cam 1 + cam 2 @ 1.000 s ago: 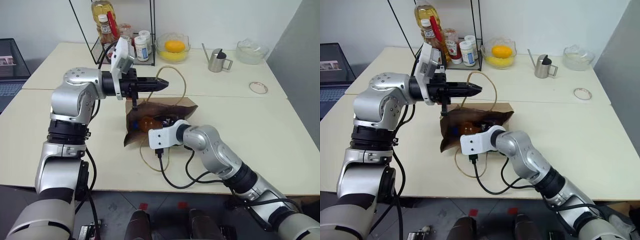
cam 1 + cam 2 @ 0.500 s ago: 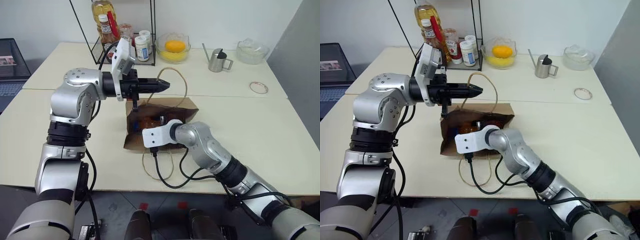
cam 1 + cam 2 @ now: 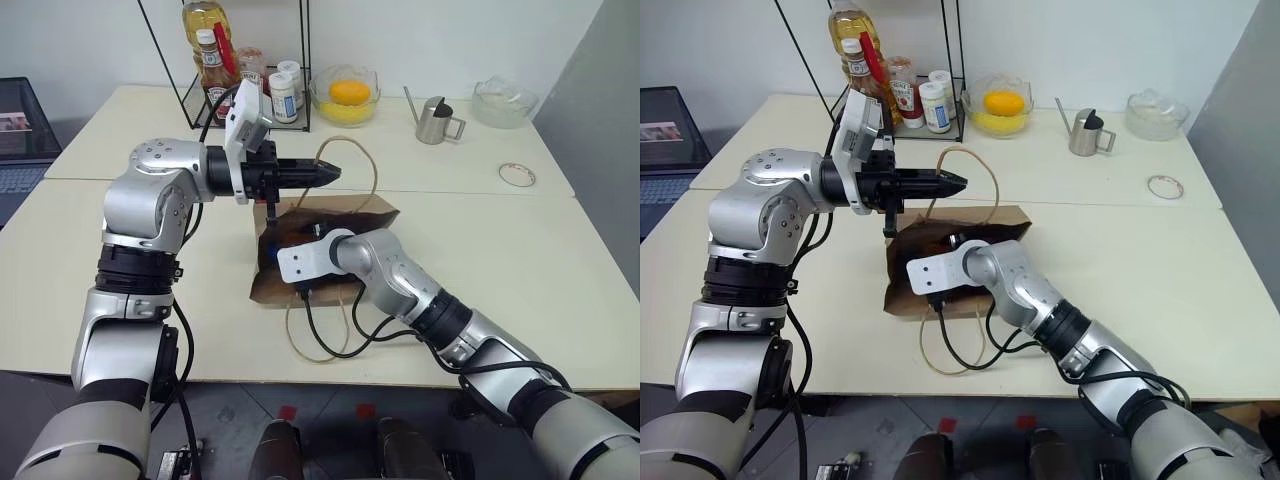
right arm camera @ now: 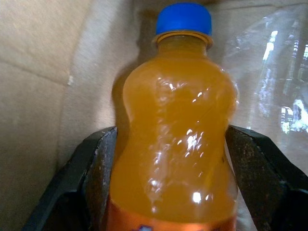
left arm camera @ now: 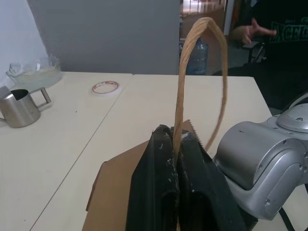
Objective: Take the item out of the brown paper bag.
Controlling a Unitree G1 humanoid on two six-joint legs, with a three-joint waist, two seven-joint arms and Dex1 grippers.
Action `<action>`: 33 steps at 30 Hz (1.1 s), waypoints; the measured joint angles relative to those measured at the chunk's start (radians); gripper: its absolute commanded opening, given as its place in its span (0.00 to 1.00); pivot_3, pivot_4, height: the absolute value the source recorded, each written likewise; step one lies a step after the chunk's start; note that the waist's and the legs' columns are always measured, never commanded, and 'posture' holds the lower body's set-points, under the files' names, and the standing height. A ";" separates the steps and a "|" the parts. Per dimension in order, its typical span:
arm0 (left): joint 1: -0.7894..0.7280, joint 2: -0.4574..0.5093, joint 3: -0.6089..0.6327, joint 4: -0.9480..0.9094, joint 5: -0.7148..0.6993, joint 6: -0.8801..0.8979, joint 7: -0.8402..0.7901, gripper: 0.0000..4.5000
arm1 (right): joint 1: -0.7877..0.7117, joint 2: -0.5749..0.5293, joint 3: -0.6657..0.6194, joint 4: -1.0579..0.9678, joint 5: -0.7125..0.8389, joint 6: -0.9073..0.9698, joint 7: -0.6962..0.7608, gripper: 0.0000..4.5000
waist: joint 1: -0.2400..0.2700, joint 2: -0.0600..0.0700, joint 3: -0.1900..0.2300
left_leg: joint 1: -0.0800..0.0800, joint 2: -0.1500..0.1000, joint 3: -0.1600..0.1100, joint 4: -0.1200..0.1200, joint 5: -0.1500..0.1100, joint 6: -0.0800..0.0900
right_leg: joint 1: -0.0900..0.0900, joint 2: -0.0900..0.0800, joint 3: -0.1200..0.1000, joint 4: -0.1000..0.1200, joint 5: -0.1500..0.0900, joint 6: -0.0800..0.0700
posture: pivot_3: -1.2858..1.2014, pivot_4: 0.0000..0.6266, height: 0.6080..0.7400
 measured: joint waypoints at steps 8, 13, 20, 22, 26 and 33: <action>0.001 0.000 0.000 0.000 0.001 -0.008 0.000 0.00 | 0.002 0.011 -0.001 0.015 0.002 -0.016 -0.029 0.57 | -0.008 0.000 0.000 | 0.000 0.000 -0.001 0.000 0.001 -0.001 | 0.000 0.000 -0.001 0.002 0.000 0.000 | 0.52 0.24 1.00; 0.002 0.002 0.000 0.001 0.001 -0.012 0.000 0.00 | 0.031 -0.008 -0.003 -0.030 0.003 -0.019 -0.031 0.57 | -0.009 0.000 0.000 | 0.000 -0.001 -0.002 0.000 0.001 -0.001 | 0.000 0.000 -0.001 0.003 0.000 0.000 | 0.52 0.24 1.00; 0.002 0.004 -0.001 0.007 0.007 -0.033 -0.002 0.00 | 0.082 -0.059 -0.025 -0.133 0.021 -0.043 -0.029 0.57 | -0.009 0.000 0.000 | 0.000 -0.001 -0.003 0.000 0.001 -0.002 | 0.000 0.000 -0.001 0.002 0.000 0.000 | 0.52 0.24 1.00; 0.002 0.003 -0.003 0.013 0.013 -0.050 -0.003 0.00 | 0.092 -0.077 -0.047 -0.167 0.046 -0.044 -0.010 0.56 | -0.010 0.000 0.000 | 0.000 -0.001 -0.003 0.000 0.001 -0.002 | 0.000 0.000 -0.001 0.002 0.000 0.000 | 0.52 0.24 1.00; 0.002 0.002 -0.003 0.050 0.024 -0.075 -0.002 0.00 | 0.123 -0.118 -0.096 -0.266 0.109 -0.045 0.041 0.54 | -0.010 0.000 0.000 | -0.001 -0.001 -0.003 0.000 0.001 -0.002 | 0.000 0.000 -0.001 0.002 0.000 0.000 | 0.52 0.24 1.00; -0.001 -0.005 -0.004 0.075 0.042 -0.103 0.000 0.00 | 0.212 -0.127 -0.160 -0.511 0.241 0.032 0.135 0.54 | -0.014 0.000 0.000 | -0.001 -0.001 -0.003 -0.001 0.001 -0.002 | -0.001 0.000 -0.002 0.002 0.000 0.000 | 0.52 0.24 1.00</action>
